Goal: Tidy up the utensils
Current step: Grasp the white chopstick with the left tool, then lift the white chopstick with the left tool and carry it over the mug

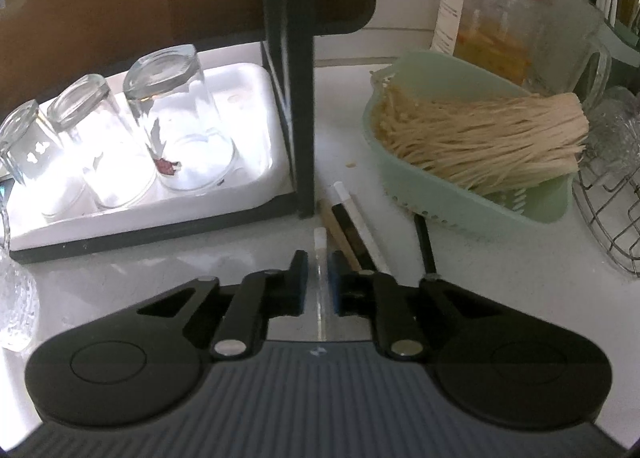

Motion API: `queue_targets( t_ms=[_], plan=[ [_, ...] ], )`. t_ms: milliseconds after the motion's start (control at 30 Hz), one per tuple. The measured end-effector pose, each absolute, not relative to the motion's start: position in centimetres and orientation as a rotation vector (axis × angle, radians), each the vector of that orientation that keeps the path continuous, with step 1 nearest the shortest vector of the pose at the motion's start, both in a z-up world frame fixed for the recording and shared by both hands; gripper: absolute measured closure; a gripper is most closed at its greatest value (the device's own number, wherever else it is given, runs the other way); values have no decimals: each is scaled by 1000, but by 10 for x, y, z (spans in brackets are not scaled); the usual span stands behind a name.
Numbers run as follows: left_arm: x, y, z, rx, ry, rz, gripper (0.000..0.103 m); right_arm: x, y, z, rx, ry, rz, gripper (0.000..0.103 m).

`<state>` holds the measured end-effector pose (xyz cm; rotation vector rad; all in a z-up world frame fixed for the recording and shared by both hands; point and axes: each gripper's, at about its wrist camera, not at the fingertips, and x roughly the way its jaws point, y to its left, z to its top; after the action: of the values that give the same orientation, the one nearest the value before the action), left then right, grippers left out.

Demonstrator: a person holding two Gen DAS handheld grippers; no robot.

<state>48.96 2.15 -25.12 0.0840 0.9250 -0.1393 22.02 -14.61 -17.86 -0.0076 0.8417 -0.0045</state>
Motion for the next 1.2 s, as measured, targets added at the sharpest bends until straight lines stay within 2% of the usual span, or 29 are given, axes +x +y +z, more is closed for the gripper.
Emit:
queue_targets(
  t_ms=[600, 1200],
  plan=[
    [483, 23, -251, 19, 910, -147, 96, 222, -145, -179, -11, 840, 3, 14],
    [432, 25, -189, -44, 847, -256, 96, 228, -145, -180, -26, 848, 16, 14]
  ],
)
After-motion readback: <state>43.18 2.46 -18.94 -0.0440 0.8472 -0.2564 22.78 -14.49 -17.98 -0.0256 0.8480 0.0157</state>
